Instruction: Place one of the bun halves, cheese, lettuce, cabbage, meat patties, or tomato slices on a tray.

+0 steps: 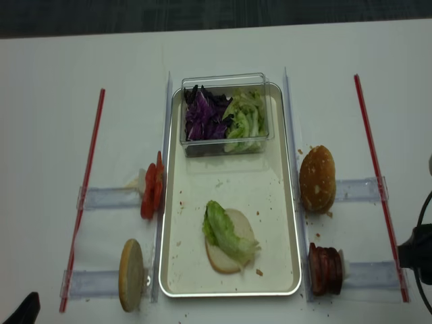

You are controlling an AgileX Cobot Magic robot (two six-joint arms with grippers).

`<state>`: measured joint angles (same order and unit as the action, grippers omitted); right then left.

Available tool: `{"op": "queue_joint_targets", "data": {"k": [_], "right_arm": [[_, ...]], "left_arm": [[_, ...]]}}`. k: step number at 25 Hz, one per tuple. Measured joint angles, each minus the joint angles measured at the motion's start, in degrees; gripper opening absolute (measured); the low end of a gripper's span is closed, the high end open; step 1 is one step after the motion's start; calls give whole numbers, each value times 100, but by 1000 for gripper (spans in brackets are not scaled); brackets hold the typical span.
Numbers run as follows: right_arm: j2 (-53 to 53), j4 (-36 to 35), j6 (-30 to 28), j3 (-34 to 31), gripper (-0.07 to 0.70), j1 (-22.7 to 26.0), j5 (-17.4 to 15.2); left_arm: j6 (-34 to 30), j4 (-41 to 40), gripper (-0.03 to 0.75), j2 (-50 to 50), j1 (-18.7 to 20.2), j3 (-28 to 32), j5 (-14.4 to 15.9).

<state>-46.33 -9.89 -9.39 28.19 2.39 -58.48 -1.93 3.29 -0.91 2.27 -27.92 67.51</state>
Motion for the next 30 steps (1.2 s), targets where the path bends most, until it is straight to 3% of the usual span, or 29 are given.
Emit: {"op": "queue_joint_targets", "data": {"k": [10, 30], "right_arm": [[685, 0, -12, -119, 468, 0, -326], [1995, 0, -34, -129, 468, 0, -394]], "left_arm": [[0, 0, 429, 0, 0, 0, 0], [0, 0, 429, 0, 0, 0, 0]]}}
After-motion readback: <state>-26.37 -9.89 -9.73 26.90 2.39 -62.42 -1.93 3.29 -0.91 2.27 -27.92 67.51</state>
